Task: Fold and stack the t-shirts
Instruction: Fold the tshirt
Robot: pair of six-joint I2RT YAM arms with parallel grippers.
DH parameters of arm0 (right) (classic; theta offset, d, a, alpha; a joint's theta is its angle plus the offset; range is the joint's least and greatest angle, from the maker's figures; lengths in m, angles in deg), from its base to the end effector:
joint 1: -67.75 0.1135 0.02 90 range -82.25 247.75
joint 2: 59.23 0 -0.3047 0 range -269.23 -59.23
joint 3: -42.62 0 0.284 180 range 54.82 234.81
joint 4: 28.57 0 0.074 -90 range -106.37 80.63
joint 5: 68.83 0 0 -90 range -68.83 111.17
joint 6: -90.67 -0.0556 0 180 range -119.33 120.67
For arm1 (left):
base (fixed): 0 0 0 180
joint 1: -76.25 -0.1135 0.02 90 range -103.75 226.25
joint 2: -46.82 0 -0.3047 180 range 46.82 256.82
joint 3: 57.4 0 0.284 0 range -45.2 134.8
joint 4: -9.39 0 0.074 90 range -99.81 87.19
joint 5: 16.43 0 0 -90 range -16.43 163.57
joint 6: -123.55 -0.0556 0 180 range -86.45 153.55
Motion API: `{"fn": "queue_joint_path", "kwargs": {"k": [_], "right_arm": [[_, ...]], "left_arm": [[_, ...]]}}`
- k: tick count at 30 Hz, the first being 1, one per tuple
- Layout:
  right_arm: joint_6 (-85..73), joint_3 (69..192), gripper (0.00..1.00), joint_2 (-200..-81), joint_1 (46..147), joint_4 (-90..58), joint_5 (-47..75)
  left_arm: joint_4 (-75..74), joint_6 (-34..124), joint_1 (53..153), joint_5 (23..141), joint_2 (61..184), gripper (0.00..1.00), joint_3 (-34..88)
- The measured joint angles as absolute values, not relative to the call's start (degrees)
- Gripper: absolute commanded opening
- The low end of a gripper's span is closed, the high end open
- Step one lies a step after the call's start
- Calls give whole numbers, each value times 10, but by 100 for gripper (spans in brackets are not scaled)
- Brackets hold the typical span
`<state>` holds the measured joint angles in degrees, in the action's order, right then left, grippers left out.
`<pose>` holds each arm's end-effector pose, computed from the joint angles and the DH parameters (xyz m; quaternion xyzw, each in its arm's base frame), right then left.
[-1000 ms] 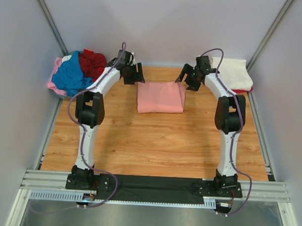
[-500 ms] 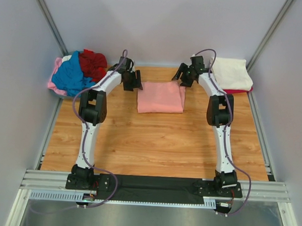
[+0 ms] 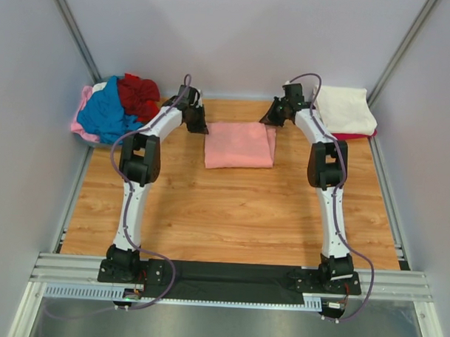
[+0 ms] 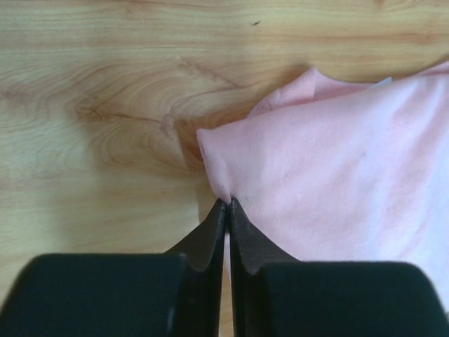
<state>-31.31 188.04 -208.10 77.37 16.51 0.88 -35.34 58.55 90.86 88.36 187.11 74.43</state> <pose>0.6355 0.1273 0.1594 0.1173 0.9152 0.2778 0.2673 0.5885 -0.1681 0.1641 -0.0447 0.9408 -0.2210 0.2532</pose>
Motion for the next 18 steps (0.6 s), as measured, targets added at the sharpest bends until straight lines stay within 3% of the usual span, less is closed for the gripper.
{"fn": "queue_joint_path", "kwargs": {"k": [1, 7, 18], "right_arm": [[-313, 1880, 0, -2081, 774, 165, 7], [-312, 1847, 0, -2064, 774, 158, 3], [-309, 1725, 0, -1921, 774, 169, 12]], "left_arm": [[-352, 585, 909, 886, 1872, 0, 745], [-350, 585, 908, 893, 1871, 0, 743], [-349, 577, 909, 900, 1803, 0, 715]]}}
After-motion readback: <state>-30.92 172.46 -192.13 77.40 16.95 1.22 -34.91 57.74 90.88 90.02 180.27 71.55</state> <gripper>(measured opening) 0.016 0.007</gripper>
